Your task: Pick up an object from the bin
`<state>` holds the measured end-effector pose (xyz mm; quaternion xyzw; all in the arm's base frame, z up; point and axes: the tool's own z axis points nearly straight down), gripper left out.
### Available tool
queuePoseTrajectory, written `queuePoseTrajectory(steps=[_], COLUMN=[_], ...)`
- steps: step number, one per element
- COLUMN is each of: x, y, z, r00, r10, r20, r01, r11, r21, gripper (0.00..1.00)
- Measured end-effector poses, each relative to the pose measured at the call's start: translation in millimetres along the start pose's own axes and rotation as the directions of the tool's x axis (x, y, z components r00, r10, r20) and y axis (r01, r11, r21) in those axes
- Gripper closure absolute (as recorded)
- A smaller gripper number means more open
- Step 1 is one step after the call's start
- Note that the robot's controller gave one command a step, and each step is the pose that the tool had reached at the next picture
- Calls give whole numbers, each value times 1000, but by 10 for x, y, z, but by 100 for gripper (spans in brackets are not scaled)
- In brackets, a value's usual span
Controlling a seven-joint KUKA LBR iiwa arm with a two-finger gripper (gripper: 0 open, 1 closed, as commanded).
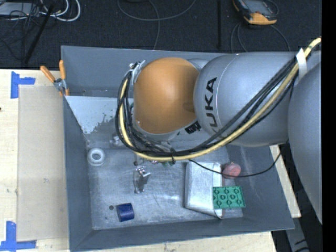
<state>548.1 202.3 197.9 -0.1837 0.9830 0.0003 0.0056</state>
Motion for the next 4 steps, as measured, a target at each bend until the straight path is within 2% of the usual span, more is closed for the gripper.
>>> queuePoseTrajectory(steps=[1,2,3,4], x=[726,588,579,541], y=[16,163,166,206], z=[1206,1261,1237,-294], r00=[948,846,850,847], r10=[-317,-533,-527,-531], r20=[30,-1,3,-2], r01=[317,533,527,531], r11=[948,846,850,847], r21=[9,-4,-5,-4], gripper=[0,0,100,100])
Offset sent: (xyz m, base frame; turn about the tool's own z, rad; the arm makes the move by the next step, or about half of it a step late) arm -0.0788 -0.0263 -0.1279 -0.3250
